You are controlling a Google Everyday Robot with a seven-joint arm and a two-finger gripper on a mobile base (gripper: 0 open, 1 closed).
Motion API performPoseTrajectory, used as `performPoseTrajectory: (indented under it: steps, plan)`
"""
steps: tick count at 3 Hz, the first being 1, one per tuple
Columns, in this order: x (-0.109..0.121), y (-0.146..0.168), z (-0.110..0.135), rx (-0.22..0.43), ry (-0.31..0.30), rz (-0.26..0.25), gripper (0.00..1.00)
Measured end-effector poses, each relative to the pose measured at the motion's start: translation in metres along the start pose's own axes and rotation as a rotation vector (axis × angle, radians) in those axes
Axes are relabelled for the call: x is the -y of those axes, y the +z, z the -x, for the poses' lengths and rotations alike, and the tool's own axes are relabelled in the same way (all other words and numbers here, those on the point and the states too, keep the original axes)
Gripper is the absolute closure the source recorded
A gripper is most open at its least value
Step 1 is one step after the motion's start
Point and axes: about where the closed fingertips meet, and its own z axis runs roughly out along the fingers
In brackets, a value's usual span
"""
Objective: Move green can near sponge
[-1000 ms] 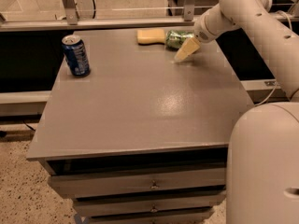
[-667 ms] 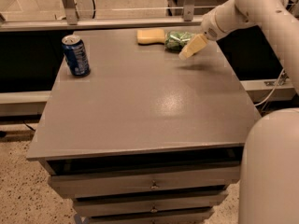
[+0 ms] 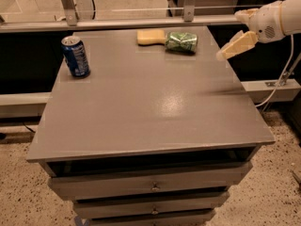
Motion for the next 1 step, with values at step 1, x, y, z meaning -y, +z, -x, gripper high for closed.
performPoseTrajectory:
  steps: [1]
  plan:
    - [0.0016,0.0083,0.0003,-0.008,0.002,-0.001,0.0]
